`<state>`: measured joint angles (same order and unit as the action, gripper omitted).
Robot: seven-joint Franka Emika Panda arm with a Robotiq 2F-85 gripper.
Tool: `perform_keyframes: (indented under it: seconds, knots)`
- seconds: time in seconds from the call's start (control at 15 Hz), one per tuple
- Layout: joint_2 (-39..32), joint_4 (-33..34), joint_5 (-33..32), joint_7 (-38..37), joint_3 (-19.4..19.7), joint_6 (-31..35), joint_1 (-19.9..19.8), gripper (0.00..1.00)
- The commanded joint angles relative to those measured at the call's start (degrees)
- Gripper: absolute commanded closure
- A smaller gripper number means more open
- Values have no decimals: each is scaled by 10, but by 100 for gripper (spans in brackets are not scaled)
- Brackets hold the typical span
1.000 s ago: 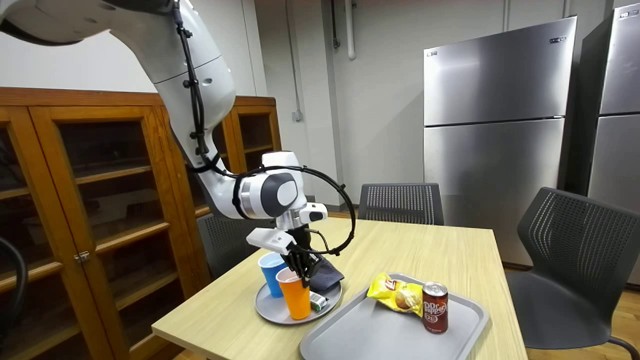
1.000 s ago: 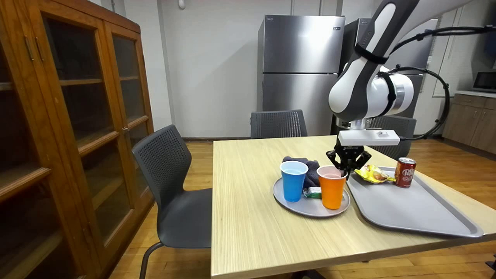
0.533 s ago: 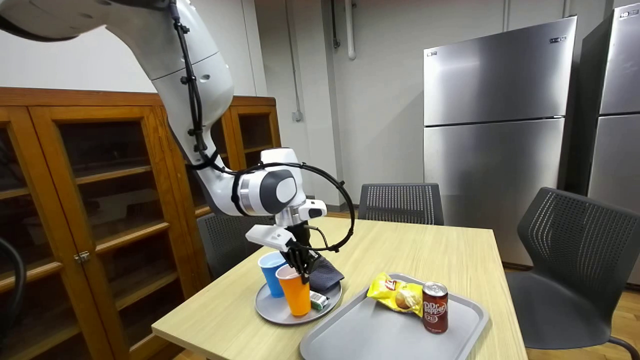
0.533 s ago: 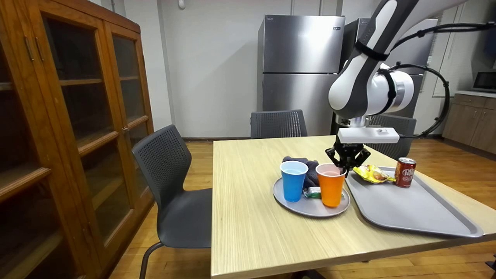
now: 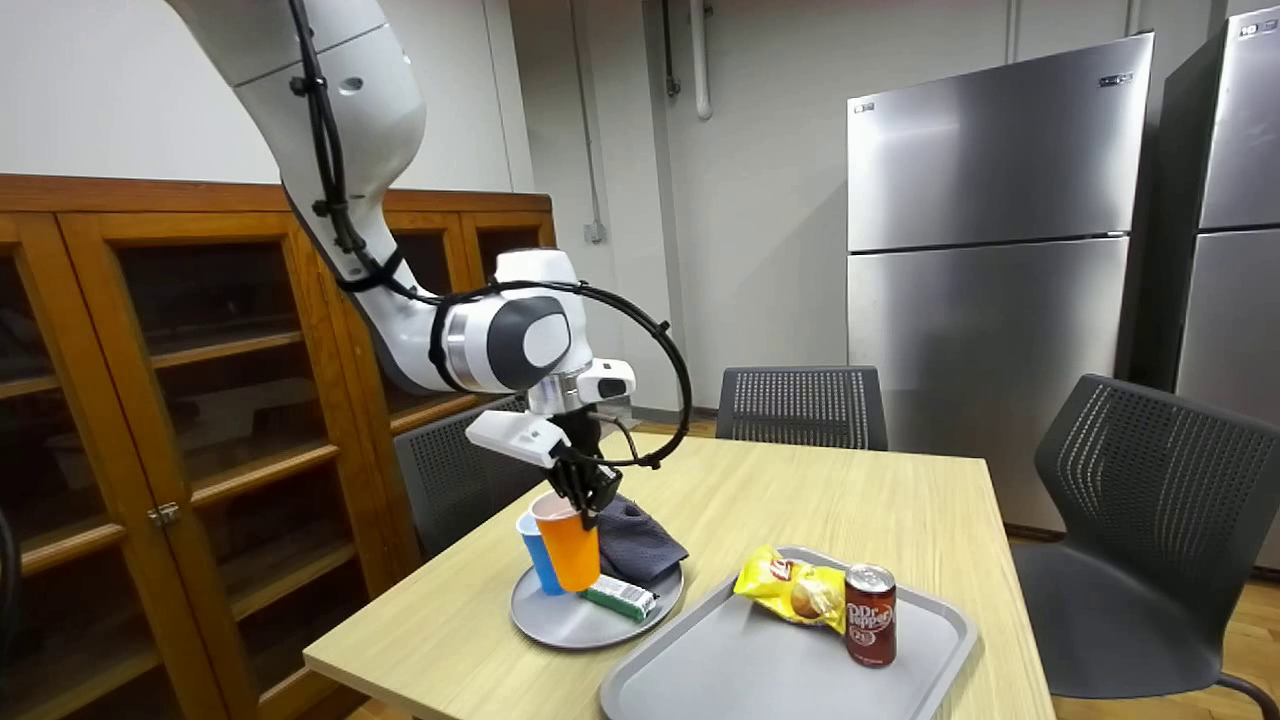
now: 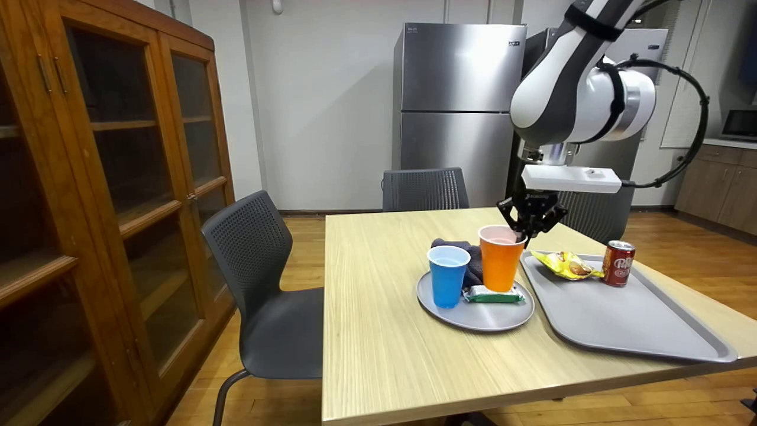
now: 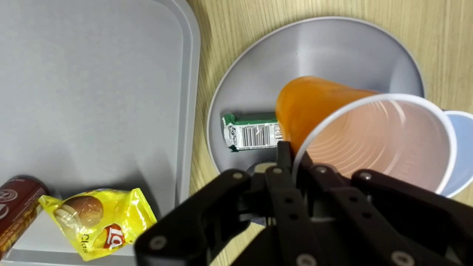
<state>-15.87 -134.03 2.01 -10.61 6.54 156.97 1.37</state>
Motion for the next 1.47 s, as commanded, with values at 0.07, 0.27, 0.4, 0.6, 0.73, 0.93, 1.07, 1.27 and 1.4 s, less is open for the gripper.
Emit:
perform_keyframes:
  seconds: [0.07, 0.27, 0.4, 0.6, 0.73, 0.93, 1.07, 1.27, 1.4]
  knots:
    - [86, -68, 55, 73, -38, -17, -34, 99]
    - [117, -96, 88, 116, -45, -34, -42, 99]
    - [133, -113, 107, 143, -45, -44, -44, 99]
    - [150, -132, 110, 162, -37, -60, -44, 99]
    - [156, -145, 91, 158, -31, -63, -43, 99]
    - [155, -159, 63, 149, -25, -58, -44, 99]
    - [151, -164, 48, 151, -23, -58, -44, 99]
    - [142, -167, 32, 157, -20, -59, -45, 99]
    - [135, -167, 28, 158, -20, -54, -45, 99]
